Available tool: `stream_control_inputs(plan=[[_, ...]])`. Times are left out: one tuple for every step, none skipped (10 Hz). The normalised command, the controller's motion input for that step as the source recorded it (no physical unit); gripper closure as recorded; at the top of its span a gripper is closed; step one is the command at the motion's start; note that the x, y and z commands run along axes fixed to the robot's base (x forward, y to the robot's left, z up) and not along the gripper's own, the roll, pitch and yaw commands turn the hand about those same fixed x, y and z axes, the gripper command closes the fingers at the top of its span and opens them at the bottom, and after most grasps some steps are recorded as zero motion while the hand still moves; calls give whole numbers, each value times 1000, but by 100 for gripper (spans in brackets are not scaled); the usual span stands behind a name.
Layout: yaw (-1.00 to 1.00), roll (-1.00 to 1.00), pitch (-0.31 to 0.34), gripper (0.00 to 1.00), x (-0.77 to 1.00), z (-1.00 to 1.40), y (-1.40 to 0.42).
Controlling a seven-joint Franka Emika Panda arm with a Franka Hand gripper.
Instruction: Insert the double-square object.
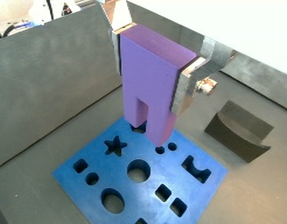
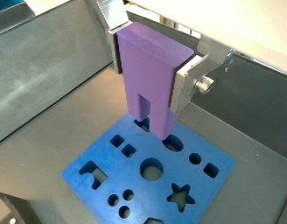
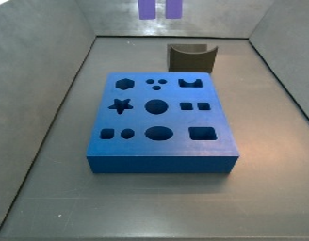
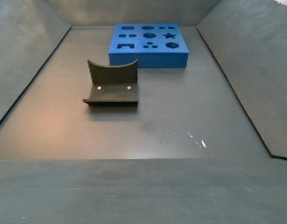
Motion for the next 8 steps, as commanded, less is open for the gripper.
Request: stream_control_inputs(plan=[[0, 154, 44, 100, 877, -866, -151], [-29, 86, 0, 100, 711, -734, -140], [-151, 0, 0, 100, 366, -403, -106], [0, -19, -1, 100, 26, -183, 0], [11, 0, 0, 100, 120, -300, 0], [0, 30, 0, 100, 754, -471, -17], [0, 164, 90, 100, 1000, -471, 0], [0, 166, 0, 100, 937, -749, 0]])
